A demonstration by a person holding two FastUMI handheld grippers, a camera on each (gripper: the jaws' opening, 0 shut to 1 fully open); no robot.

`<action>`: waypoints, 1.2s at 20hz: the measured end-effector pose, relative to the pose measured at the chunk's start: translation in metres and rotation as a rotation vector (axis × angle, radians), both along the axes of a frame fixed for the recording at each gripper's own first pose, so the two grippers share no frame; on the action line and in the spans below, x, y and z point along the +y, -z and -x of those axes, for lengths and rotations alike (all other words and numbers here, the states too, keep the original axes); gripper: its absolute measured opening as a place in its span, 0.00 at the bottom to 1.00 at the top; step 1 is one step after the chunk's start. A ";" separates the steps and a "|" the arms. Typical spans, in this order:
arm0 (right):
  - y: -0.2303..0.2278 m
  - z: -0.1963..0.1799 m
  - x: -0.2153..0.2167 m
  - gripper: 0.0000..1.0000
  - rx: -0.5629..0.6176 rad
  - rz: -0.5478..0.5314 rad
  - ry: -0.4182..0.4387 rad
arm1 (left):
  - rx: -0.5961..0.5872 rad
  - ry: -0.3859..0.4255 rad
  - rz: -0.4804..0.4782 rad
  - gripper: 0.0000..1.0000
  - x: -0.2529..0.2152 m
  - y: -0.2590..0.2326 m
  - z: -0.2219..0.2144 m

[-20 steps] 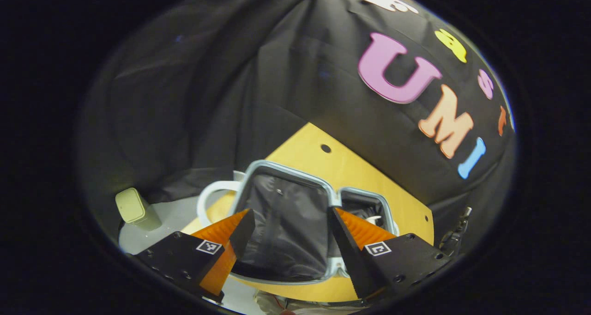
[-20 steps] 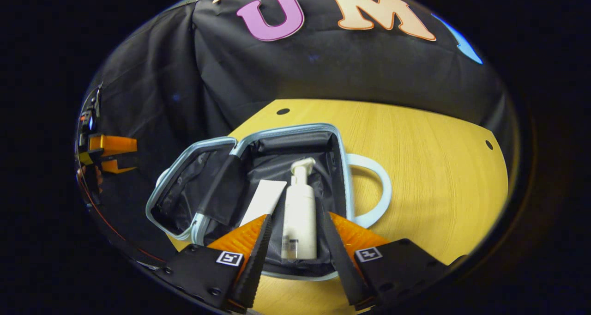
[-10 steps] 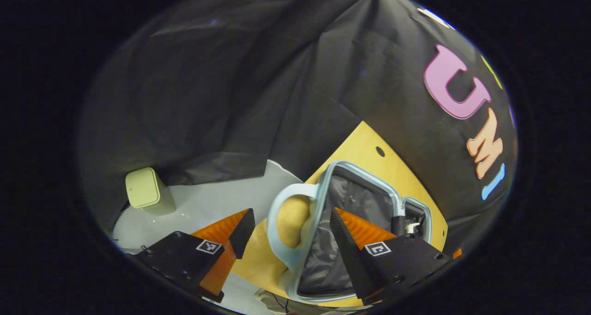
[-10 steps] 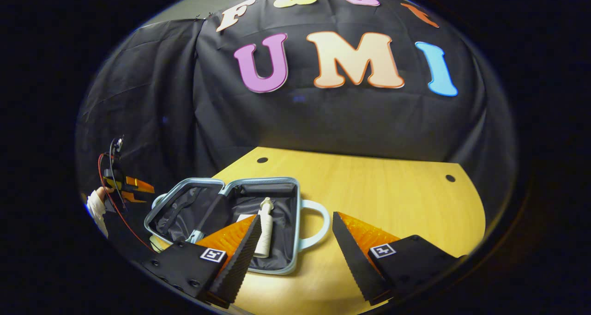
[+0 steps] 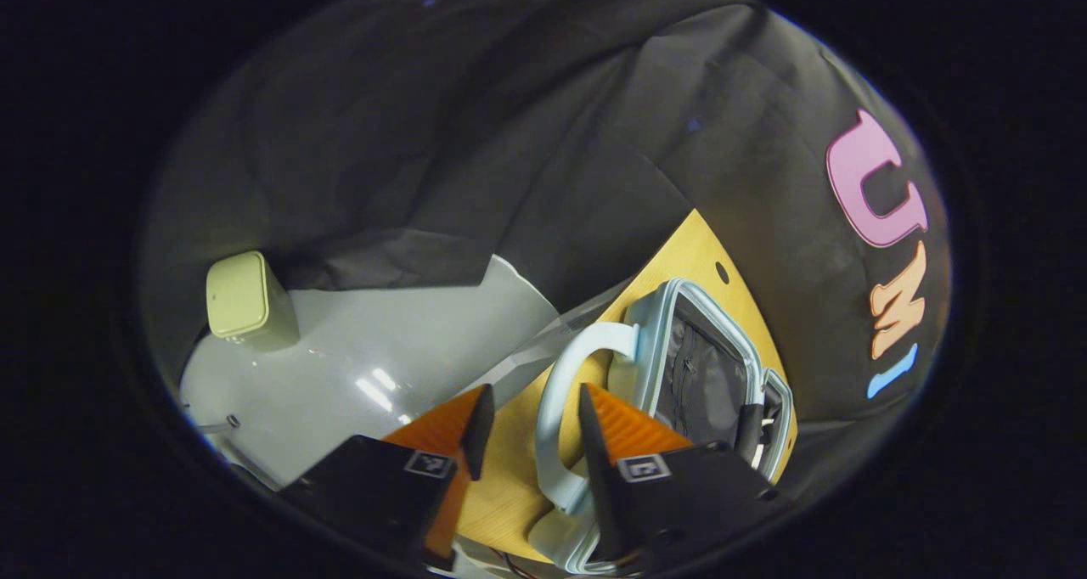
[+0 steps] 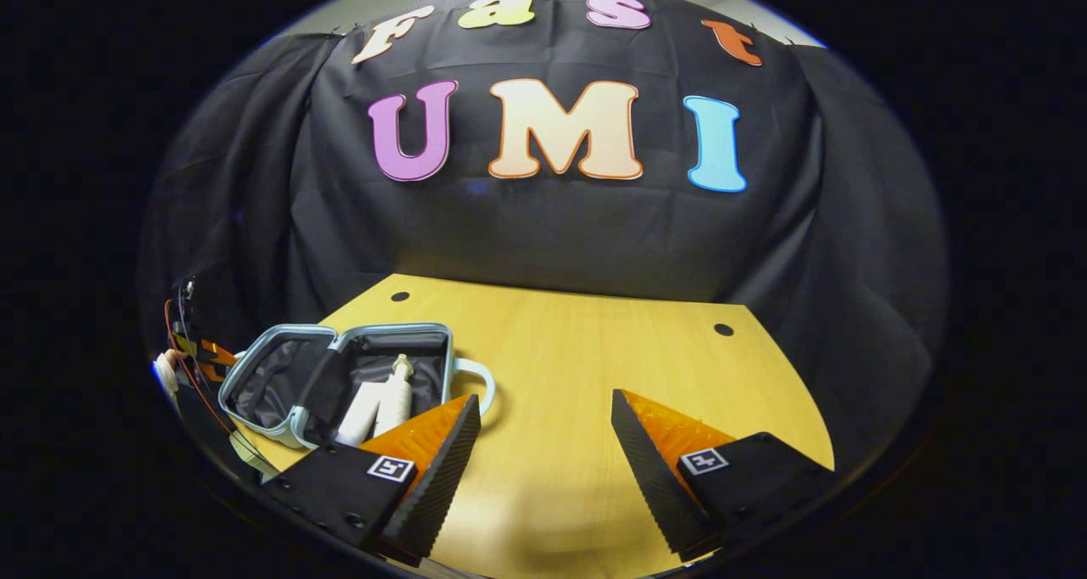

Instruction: First open the suitcase, pack the skin care products into it, and then close the suitcase.

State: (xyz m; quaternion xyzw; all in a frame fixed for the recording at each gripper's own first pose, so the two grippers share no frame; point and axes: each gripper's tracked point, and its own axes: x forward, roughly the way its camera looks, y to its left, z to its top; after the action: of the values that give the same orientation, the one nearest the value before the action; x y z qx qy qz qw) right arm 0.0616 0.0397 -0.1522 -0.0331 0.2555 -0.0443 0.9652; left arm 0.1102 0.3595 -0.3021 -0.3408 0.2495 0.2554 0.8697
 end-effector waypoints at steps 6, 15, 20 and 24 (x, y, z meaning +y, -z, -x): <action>-0.001 0.008 -0.009 0.97 0.003 0.022 0.018 | -0.071 0.033 0.052 0.08 -0.012 -0.008 -0.007; -0.004 0.006 -0.019 0.98 -0.005 0.058 0.014 | -0.140 0.102 -0.004 0.02 -0.031 -0.062 -0.007; -0.008 0.006 -0.023 0.99 -0.021 0.062 0.013 | -0.192 0.200 -0.103 0.02 -0.061 -0.126 -0.016; -0.015 0.004 -0.027 0.98 -0.046 0.030 0.019 | -0.209 0.272 -0.186 0.00 -0.094 -0.166 -0.028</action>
State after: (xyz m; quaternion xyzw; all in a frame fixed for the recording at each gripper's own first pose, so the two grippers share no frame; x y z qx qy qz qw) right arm 0.0574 0.0123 -0.1373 -0.0444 0.2329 -0.0578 0.9698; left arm 0.1386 0.2651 -0.1359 -0.2469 0.1767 0.1207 0.9451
